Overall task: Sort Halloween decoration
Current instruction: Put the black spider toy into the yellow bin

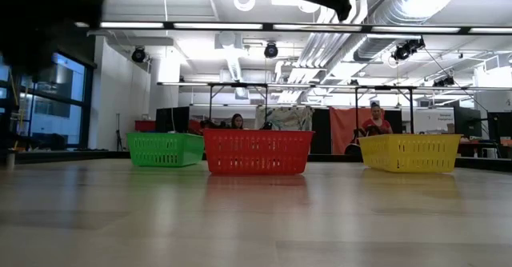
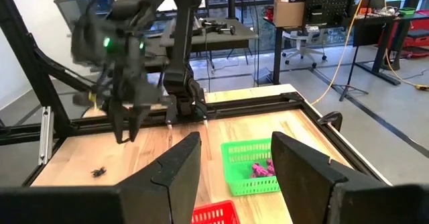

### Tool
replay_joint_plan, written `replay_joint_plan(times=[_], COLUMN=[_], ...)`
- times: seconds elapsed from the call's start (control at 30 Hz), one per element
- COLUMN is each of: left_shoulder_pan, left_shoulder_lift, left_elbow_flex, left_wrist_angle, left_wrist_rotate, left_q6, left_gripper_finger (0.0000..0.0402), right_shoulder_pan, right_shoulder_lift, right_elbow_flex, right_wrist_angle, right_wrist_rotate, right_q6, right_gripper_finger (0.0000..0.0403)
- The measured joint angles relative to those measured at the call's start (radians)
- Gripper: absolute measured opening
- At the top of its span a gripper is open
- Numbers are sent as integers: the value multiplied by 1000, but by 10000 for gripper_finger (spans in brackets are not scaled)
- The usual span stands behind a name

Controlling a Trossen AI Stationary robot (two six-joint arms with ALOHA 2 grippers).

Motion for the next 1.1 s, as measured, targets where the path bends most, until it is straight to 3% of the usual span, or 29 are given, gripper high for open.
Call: replay_joint_plan(times=[0.13,0.27,0.37,0.5,0.73,1.1], left_shoulder_pan=[104,228,331,470,618,622], left_shoulder_lift=[-90,-119,-92,-15,103,120], left_elbow_flex=[34,36,37,37,37,37], left_wrist_angle=[152,470,755,1053,1237,1245], left_wrist_rotate=[-174,-296,-282,-154,44,71], left_q6=[217,544,809,1033,1072,1074], left_gripper_finger=[98,97,95,95,95,96], right_shoulder_pan=[0,0,0,0,2,1], right_shoulder_lift=[0,0,0,0,0,0], right_elbow_flex=[0,0,0,0,0,0], right_wrist_angle=[50,130,183,226,238,236], right_wrist_rotate=[0,0,0,-5,-61,-62], right_q6=[-1,0,12,47,65,69], right_gripper_finger=[177,177,177,177,177,177])
